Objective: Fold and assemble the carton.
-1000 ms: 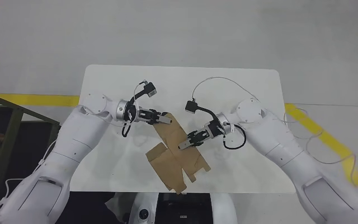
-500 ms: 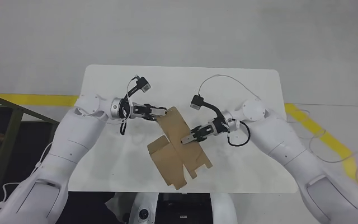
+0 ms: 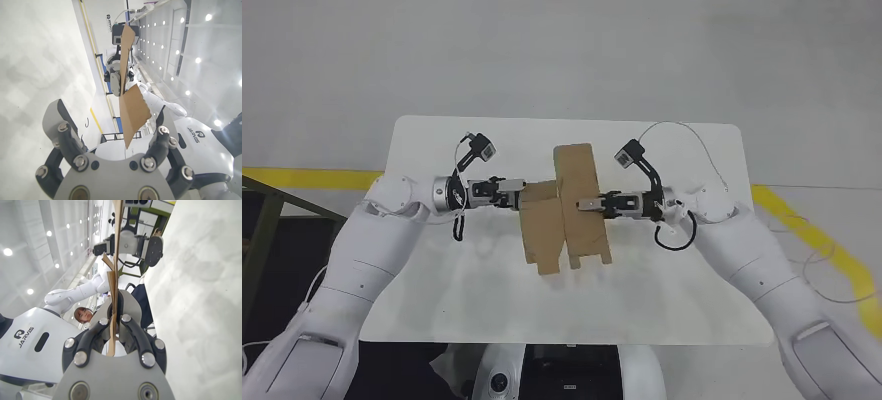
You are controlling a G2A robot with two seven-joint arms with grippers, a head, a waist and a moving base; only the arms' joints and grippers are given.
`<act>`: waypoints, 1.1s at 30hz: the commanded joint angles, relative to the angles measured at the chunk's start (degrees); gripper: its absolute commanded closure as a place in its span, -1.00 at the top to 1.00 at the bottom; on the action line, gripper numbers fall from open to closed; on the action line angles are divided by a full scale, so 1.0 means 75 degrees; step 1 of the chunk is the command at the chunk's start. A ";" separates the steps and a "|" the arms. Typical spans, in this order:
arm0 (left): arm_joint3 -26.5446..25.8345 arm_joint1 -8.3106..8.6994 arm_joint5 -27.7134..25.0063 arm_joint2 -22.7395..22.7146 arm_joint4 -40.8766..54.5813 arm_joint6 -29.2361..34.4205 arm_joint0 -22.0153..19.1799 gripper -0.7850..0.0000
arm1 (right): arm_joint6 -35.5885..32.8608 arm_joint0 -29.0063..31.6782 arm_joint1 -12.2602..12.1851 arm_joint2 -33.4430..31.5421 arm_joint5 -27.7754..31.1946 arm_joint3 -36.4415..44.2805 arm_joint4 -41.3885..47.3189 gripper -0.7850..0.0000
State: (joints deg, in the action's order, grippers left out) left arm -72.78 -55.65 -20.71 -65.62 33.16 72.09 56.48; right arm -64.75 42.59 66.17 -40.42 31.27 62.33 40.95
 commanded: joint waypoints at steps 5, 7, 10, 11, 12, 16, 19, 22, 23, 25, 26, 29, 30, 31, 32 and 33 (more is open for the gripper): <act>-0.0597 0.0052 0.0255 -0.0196 -0.0203 -0.0474 0.0386 1.00 | 0.1536 0.0395 -0.0065 -0.0377 -0.0044 0.0418 -0.0786 -1.00; -0.0749 0.0054 0.0385 -0.0223 -0.0176 -0.0622 0.0502 1.00 | 0.1952 0.0499 -0.0092 -0.0488 -0.0214 0.0624 -0.1111 -1.00; -0.0916 0.0053 0.0510 -0.0241 -0.0147 -0.0737 0.0625 1.00 | 0.2195 0.0585 -0.0103 -0.0559 -0.0271 0.0770 -0.1250 -1.00; -0.0940 0.0054 0.0520 -0.0253 -0.0157 -0.0745 0.0645 1.00 | 0.2195 0.0585 -0.0103 -0.0559 -0.0271 0.0770 -0.1250 -1.00; -0.0967 0.0058 0.0509 -0.0261 -0.0216 -0.0707 0.0649 1.00 | 0.2195 0.0585 -0.0103 -0.0559 -0.0271 0.0770 -0.1250 -1.00; -0.0978 0.0064 0.0505 -0.0258 -0.0272 -0.0620 0.0641 1.00 | 0.2195 0.0585 -0.0103 -0.0559 -0.0271 0.0770 -0.1250 -1.00; -0.0978 0.0064 0.0505 -0.0258 -0.0272 -0.0620 0.0641 1.00 | 0.2195 0.0585 -0.0103 -0.0559 -0.0271 0.0770 -0.1250 -1.00; -0.0978 0.0064 0.0505 -0.0258 -0.0272 -0.0620 0.0641 1.00 | 0.2195 0.0585 -0.0103 -0.0559 -0.0271 0.0770 -0.1250 -1.00; -0.0978 0.0064 0.0505 -0.0258 -0.0272 -0.0620 0.0641 1.00 | 0.2195 0.0585 -0.0103 -0.0559 -0.0271 0.0770 -0.1250 -1.00; -0.0978 0.0064 0.0505 -0.0258 -0.0272 -0.0620 0.0641 1.00 | 0.2245 0.0604 -0.0103 -0.0565 -0.0299 0.0768 -0.1259 -1.00; -0.0974 0.0062 0.0527 -0.0262 -0.0266 -0.0688 0.0659 1.00 | 0.2465 0.0663 -0.0100 -0.0607 -0.0400 0.0799 -0.1296 -1.00; -0.0960 0.0025 0.0739 -0.0378 0.0079 -0.1582 0.0874 1.00 | 0.3218 0.0960 -0.0065 -0.0800 -0.0429 0.0883 -0.0915 -1.00; -0.0994 0.0014 0.0756 -0.0400 0.0218 -0.1748 0.0970 1.00 | 0.3452 0.1046 -0.0046 -0.0850 -0.0430 0.0896 -0.0783 -1.00; -0.1022 0.0006 0.0763 -0.0423 0.0339 -0.1843 0.1048 1.00 | 0.3592 0.1123 -0.0024 -0.0876 -0.0420 0.0931 -0.0652 -1.00; -0.1014 -0.0001 0.0768 -0.0452 0.0426 -0.1955 0.1113 1.00 | 0.3766 0.1163 -0.0009 -0.0912 -0.0396 0.0926 -0.0661 -1.00; -0.1007 -0.0009 0.0792 -0.0472 0.0506 -0.2062 0.1168 1.00 | 0.3989 0.1196 0.0006 -0.0933 -0.0396 0.0925 -0.0769 -1.00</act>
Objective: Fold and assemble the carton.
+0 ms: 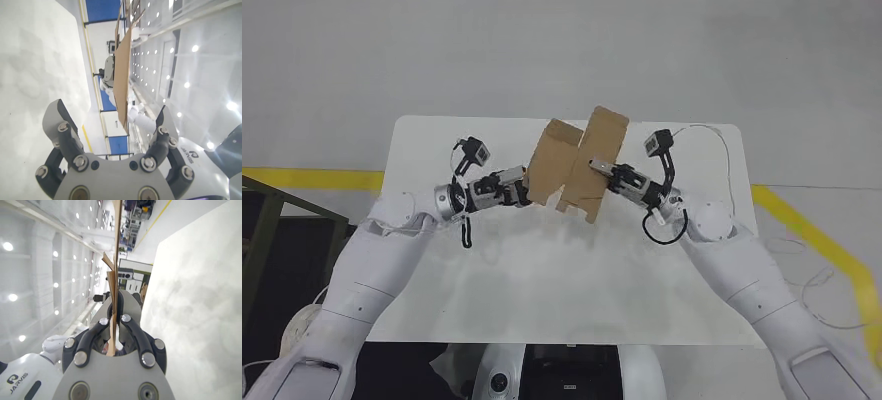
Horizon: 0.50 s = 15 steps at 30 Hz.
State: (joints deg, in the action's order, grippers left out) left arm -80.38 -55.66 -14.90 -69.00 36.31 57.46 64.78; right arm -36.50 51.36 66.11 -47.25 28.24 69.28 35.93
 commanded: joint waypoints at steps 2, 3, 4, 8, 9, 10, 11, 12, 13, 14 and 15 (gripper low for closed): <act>0.0029 -0.0025 0.0085 -0.0062 0.0238 -0.0325 0.0140 1.00 | 0.0680 0.0094 0.0046 -0.0042 -0.0019 0.0064 -0.0375 -1.00; 0.0026 -0.0033 0.0091 -0.0083 0.0268 -0.0453 0.0169 1.00 | 0.0951 0.0117 0.0062 -0.0041 -0.0075 0.0110 -0.0597 -1.00; 0.0007 -0.0041 0.0088 -0.0102 0.0255 -0.0593 0.0196 1.00 | 0.1216 0.0144 0.0080 -0.0029 -0.0159 0.0181 -0.0831 -1.00; -0.0228 -0.0076 0.0064 -0.0125 0.0235 -0.0991 0.0313 1.00 | 0.1981 0.0266 0.0154 0.0049 -0.0545 0.0531 -0.1532 -1.00; -0.0305 -0.0086 0.0079 -0.0112 0.0215 -0.1059 0.0335 1.00 | 0.2063 0.0298 0.0175 0.0063 -0.0581 0.0598 -0.1574 -1.00; -0.0364 -0.0101 0.0071 -0.0099 0.0258 -0.1134 0.0355 1.00 | 0.2124 0.0317 0.0196 0.0068 -0.0597 0.0635 -0.1602 -1.00; -0.0395 -0.0117 0.0045 -0.0085 0.0310 -0.1197 0.0370 1.00 | 0.2200 0.0332 0.0216 0.0061 -0.0595 0.0641 -0.1629 -1.00; -0.0401 -0.0129 0.0020 -0.0078 0.0260 -0.1283 0.0365 1.00 | 0.2278 0.0352 0.0238 0.0054 -0.0583 0.0646 -0.1627 -1.00; -0.0404 -0.0140 -0.0002 -0.0061 0.0155 -0.1397 0.0362 1.00 | 0.2314 0.0364 0.0259 0.0053 -0.0578 0.0640 -0.1634 -1.00; -0.0412 -0.0155 0.0005 -0.0031 0.0109 -0.1506 0.0366 1.00 | 0.2344 0.0373 0.0280 0.0049 -0.0564 0.0630 -0.1620 -1.00; -0.0409 -0.0170 0.0027 0.0005 0.0071 -0.1569 0.0362 1.00 | 0.2357 0.0379 0.0301 0.0047 -0.0557 0.0614 -0.1609 -1.00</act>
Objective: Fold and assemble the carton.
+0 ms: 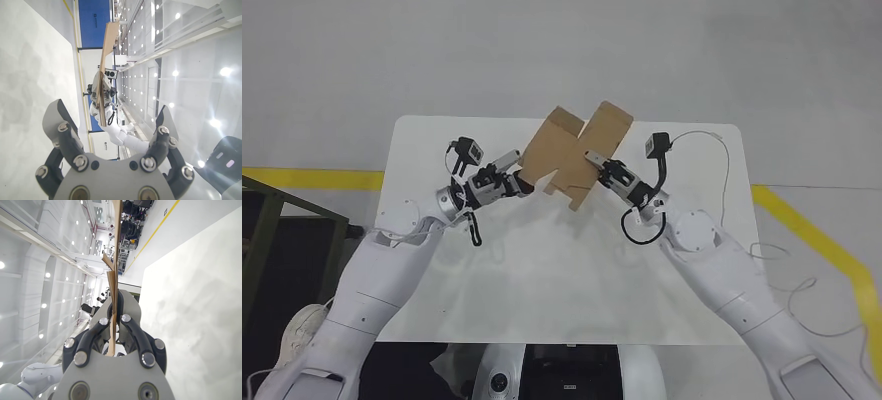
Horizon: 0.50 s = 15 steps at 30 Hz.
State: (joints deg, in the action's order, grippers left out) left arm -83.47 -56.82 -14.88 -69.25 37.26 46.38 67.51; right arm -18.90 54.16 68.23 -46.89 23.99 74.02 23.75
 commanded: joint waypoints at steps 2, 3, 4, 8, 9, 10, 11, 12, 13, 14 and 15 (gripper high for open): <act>0.0038 -0.0043 0.0062 0.0077 -0.0119 -0.0255 -0.0027 1.00 | 0.0029 0.0008 0.0060 -0.0002 0.0027 -0.0057 -0.0011 -1.00; 0.0053 -0.0056 0.0061 0.0093 -0.0149 -0.0319 -0.0042 1.00 | 0.0044 0.0010 0.0080 0.0001 0.0038 -0.0065 -0.0028 -1.00; 0.0076 -0.0069 0.0052 0.0104 -0.0195 -0.0399 -0.0061 1.00 | 0.0065 0.0021 0.0102 0.0006 0.0048 -0.0074 -0.0034 -1.00; 0.0099 -0.0117 -0.0038 0.0199 -0.0412 -0.0407 -0.0179 0.98 | 0.0095 0.0054 0.0191 0.0050 0.0047 -0.0130 -0.0049 -1.00; 0.0109 -0.0129 -0.0071 0.0215 -0.0459 -0.0436 -0.0185 0.82 | 0.0097 0.0057 0.0213 0.0054 0.0057 -0.0151 -0.0042 -1.00; 0.0112 -0.0140 -0.0080 0.0229 -0.0464 -0.0442 -0.0189 0.63 | 0.0115 0.0060 0.0233 0.0047 0.0068 -0.0176 -0.0033 -1.00; 0.0116 -0.0149 -0.0081 0.0233 -0.0464 -0.0444 -0.0194 0.00 | 0.0135 0.0060 0.0252 0.0039 0.0082 -0.0195 -0.0042 -1.00; 0.0118 -0.0156 -0.0080 0.0232 -0.0475 -0.0445 -0.0199 -0.15 | 0.0153 0.0064 0.0270 0.0031 0.0100 -0.0215 -0.0058 -1.00; 0.0117 -0.0162 -0.0079 0.0229 -0.0492 -0.0448 -0.0200 -0.23 | 0.0159 0.0066 0.0286 0.0024 0.0110 -0.0234 -0.0075 -1.00; 0.0116 -0.0168 -0.0078 0.0224 -0.0512 -0.0452 -0.0200 -0.29 | 0.0155 0.0064 0.0303 0.0016 0.0116 -0.0257 -0.0088 -1.00; 0.0114 -0.0174 -0.0075 0.0218 -0.0525 -0.0454 -0.0198 -0.32 | 0.0163 0.0062 0.0319 0.0004 0.0121 -0.0278 -0.0096 -1.00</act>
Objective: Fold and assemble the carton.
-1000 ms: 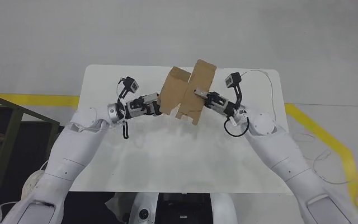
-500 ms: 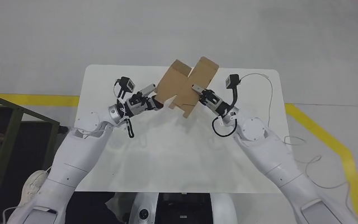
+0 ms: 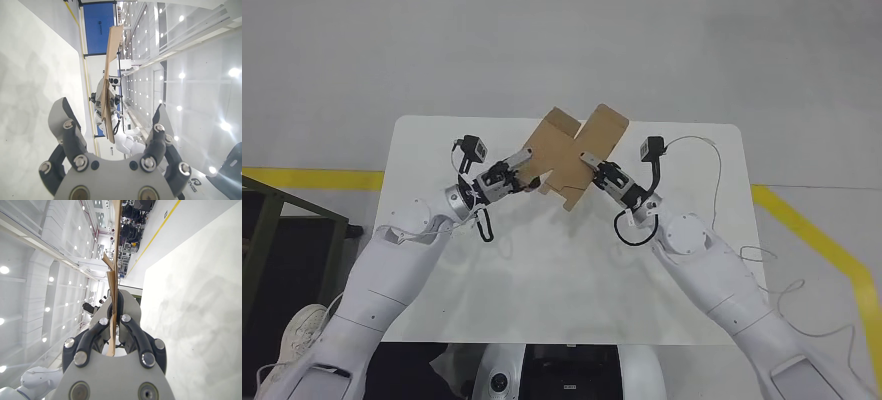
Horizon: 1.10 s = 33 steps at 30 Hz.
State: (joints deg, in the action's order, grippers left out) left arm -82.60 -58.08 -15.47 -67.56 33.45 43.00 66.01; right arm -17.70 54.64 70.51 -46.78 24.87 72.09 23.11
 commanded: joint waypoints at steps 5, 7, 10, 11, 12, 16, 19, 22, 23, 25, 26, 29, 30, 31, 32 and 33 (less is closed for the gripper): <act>0.0006 -0.0032 0.0016 -0.0041 -0.0020 0.0030 0.0027 -0.74 | 0.0020 0.0001 0.0087 -0.0069 0.0031 -0.0085 -0.0110 -1.00; 0.0015 -0.0043 0.0036 -0.0045 0.0007 0.0086 0.0039 -1.00 | 0.0025 0.0011 0.0112 -0.0101 0.0030 -0.0097 -0.0148 -1.00; 0.0072 -0.0066 0.0060 -0.0045 0.0134 0.0207 0.0039 -1.00 | 0.0033 0.0044 0.0140 -0.0165 0.0025 -0.0102 -0.0197 -1.00; 0.0102 -0.0072 0.0056 -0.0054 0.0146 0.0220 0.0030 -1.00 | 0.0033 0.0057 0.0147 -0.0192 0.0023 -0.0102 -0.0218 -1.00; 0.0126 -0.0079 0.0051 -0.0062 0.0162 0.0231 0.0025 -1.00 | 0.0033 0.0071 0.0153 -0.0217 0.0020 -0.0098 -0.0246 -1.00; 0.0188 -0.0103 0.0057 -0.0091 0.0232 0.0305 0.0001 -1.00 | -0.0026 0.0124 0.0182 -0.0299 -0.0018 -0.0069 -0.0309 -0.76; 0.0208 -0.0116 0.0069 -0.0126 0.0249 0.0351 -0.0004 -1.00 | -0.0090 0.0154 0.0196 -0.0377 -0.0052 -0.0028 -0.0355 1.00; 0.0222 -0.0115 0.0133 -0.0172 0.0327 0.0644 -0.0022 -1.00 | -0.0166 0.0203 0.0172 -0.0573 0.0002 0.0005 -0.0437 1.00; 0.0234 -0.0109 0.0168 -0.0203 0.0359 0.0803 -0.0044 -1.00 | -0.0219 0.0223 0.0154 -0.0665 0.0062 0.0018 -0.0474 1.00; 0.0266 -0.0090 0.0216 -0.0286 0.0383 0.1141 -0.0091 -1.00 | -0.0437 0.0257 0.0101 -0.0839 0.0050 0.0009 -0.0663 1.00; 0.0283 -0.0078 0.0226 -0.0329 0.0368 0.1322 -0.0115 -1.00 | -0.0576 0.0273 0.0071 -0.0946 0.0113 0.0035 -0.0724 1.00; 0.0352 -0.0035 0.0248 -0.0423 0.0252 0.2002 -0.0213 -1.00 | -0.1055 0.0371 -0.0036 -0.1274 0.0093 0.0039 -0.0868 1.00; 0.0373 -0.0021 0.0269 -0.0432 0.0158 0.2246 -0.0267 -1.00 | -0.1240 0.0406 -0.0073 -0.1391 0.0136 0.0040 -0.0887 1.00; 0.0415 -0.0010 0.0280 -0.0445 0.0109 0.2444 -0.0317 -1.00 | -0.1436 0.0439 -0.0111 -0.1503 0.0134 0.0031 -0.0916 1.00; 0.0462 -0.0001 0.0284 -0.0448 0.0047 0.2628 -0.0366 -1.00 | -0.1668 0.0475 -0.0145 -0.1612 0.0181 0.0055 -0.0849 1.00; 0.0516 0.0008 0.0300 -0.0444 -0.0035 0.2793 -0.0415 -1.00 | -0.1893 0.0495 -0.0187 -0.1734 0.0225 0.0043 -0.0892 1.00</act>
State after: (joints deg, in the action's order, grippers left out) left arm -79.18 -58.09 -13.31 -70.91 33.82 62.38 63.30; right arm -29.83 58.20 69.42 -58.80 26.22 72.45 16.56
